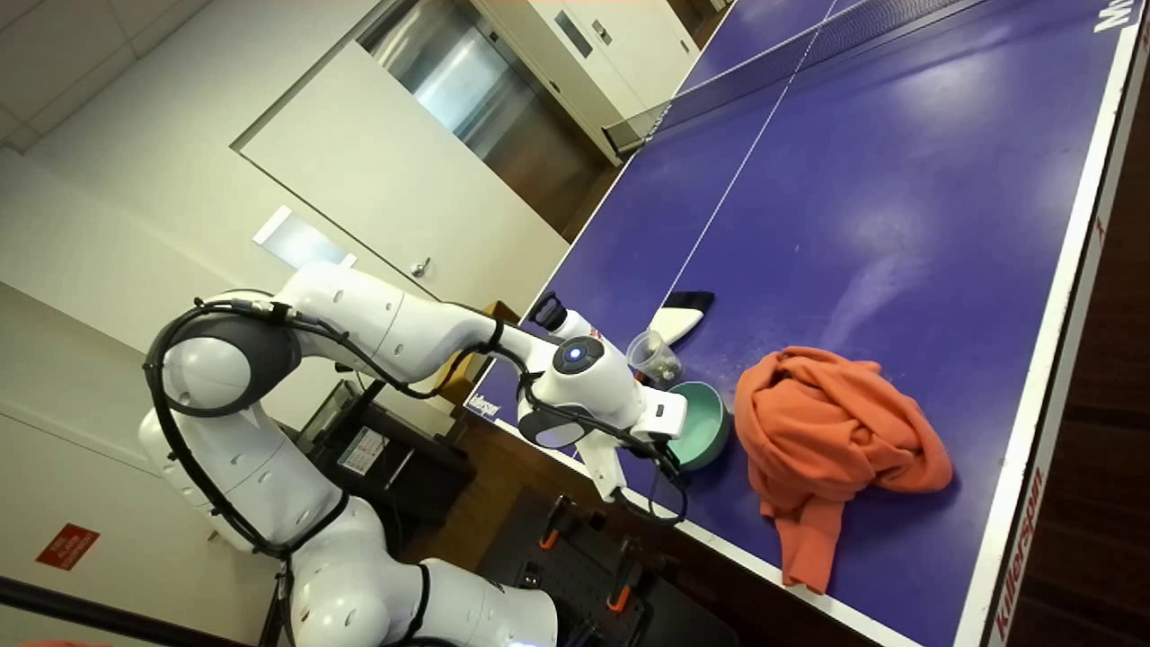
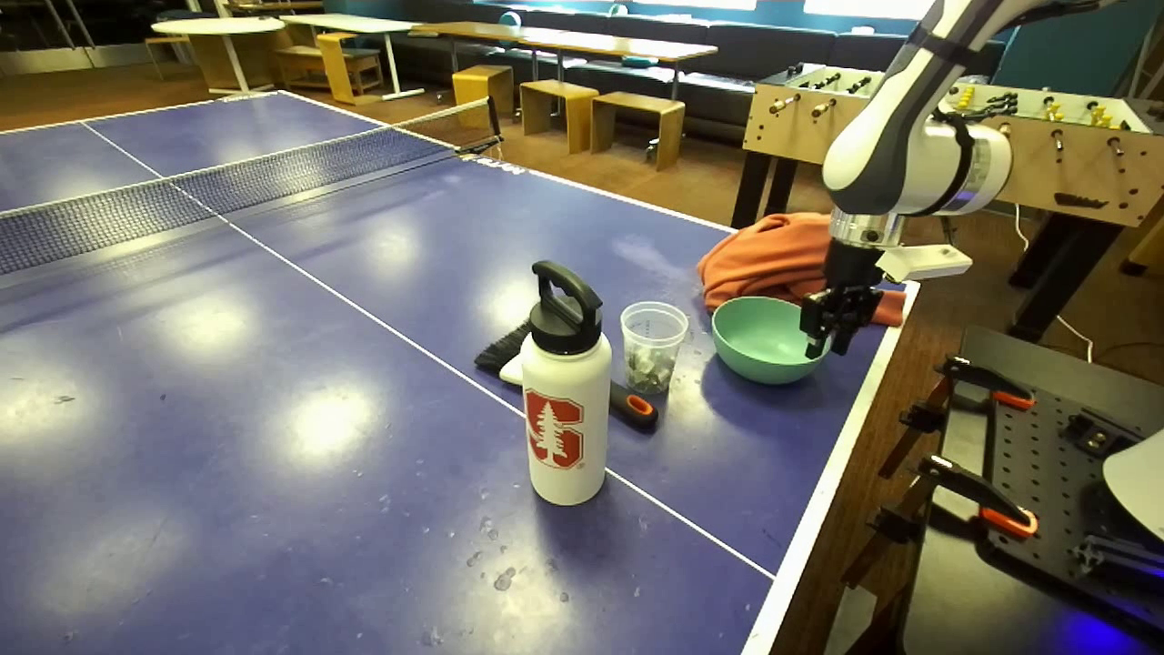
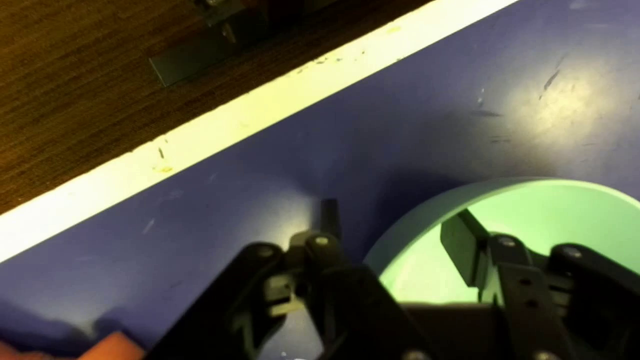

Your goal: Move the bowl away from you

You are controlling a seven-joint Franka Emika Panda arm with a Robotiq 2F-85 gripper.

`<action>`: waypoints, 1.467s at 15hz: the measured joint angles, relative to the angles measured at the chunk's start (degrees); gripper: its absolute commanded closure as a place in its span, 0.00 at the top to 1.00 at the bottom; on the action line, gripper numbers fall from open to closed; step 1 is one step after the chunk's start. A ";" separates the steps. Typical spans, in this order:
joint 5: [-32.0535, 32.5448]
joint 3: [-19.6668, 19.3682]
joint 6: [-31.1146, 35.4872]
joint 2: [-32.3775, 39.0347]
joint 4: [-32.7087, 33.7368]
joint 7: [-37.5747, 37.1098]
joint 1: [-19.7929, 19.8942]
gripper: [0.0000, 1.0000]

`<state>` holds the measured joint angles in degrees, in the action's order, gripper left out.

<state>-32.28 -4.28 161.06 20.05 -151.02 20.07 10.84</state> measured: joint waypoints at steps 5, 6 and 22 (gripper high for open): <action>0.00 0.25 0.52 1.54 1.92 0.00 -0.01 0.00; 0.00 0.30 0.57 1.53 2.16 0.00 -0.01 0.00; 17.53 -1.19 0.37 -13.80 10.12 -17.75 -2.32 0.01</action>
<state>-14.74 -5.47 161.43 6.24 -140.90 2.33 8.52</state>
